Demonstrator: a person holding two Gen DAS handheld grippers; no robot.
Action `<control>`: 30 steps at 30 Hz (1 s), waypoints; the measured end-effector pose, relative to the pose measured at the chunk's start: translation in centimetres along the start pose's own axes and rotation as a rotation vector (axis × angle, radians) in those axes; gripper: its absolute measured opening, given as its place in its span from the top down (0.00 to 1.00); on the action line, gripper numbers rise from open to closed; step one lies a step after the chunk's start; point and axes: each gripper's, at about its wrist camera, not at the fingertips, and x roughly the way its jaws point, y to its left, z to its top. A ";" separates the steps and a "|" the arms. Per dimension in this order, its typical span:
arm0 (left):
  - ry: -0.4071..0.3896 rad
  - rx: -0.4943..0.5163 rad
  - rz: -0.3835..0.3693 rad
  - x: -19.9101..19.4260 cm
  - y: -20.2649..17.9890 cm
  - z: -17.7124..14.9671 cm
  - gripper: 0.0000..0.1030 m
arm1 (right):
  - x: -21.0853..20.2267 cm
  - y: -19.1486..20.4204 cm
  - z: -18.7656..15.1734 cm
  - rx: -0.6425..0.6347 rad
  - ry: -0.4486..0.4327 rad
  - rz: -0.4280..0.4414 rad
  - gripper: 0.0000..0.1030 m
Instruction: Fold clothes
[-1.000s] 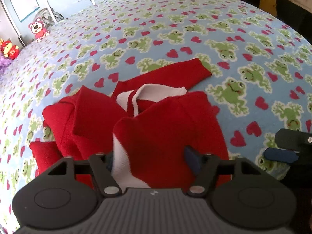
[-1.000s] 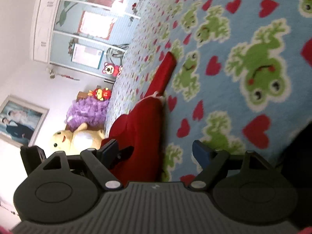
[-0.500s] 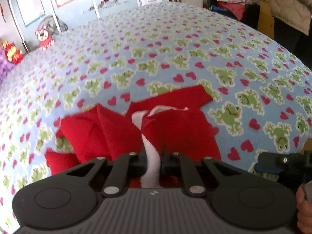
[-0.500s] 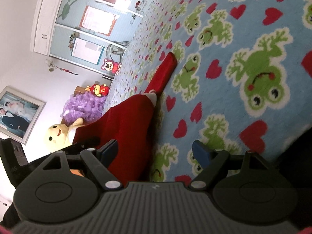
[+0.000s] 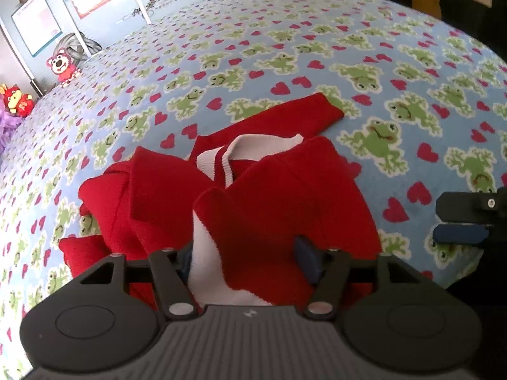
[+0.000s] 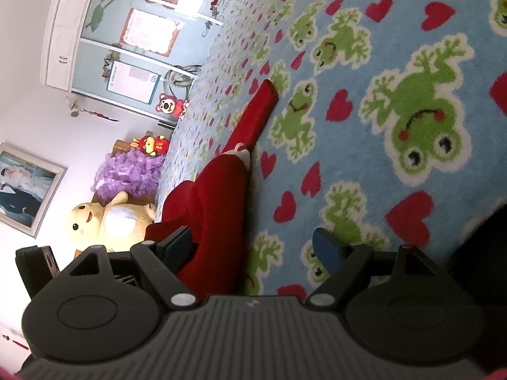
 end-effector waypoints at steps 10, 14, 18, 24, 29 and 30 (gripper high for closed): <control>-0.182 -0.091 -0.082 -5.0 3.6 0.3 0.88 | -0.3 -0.1 0.4 -0.011 -0.027 0.000 0.21; -0.266 -0.165 -0.100 -7.7 6.8 -1.3 0.89 | 0.1 0.3 0.3 -0.015 -0.037 0.005 0.21; -0.299 -0.260 -0.124 -8.5 10.2 -4.0 0.89 | 1.5 2.0 -0.5 -0.082 -0.021 0.011 0.21; -0.301 -0.329 -0.219 -7.2 12.6 -7.1 0.88 | 5.6 5.7 -1.4 -0.123 0.092 0.062 0.21; -0.371 -0.389 -0.307 -8.3 14.2 -9.0 0.85 | 11.0 9.3 -2.4 -0.149 0.242 0.021 0.17; -0.383 -0.409 -0.324 -8.4 14.7 -9.4 0.84 | 12.0 10.0 -3.0 -0.184 0.254 -0.012 0.14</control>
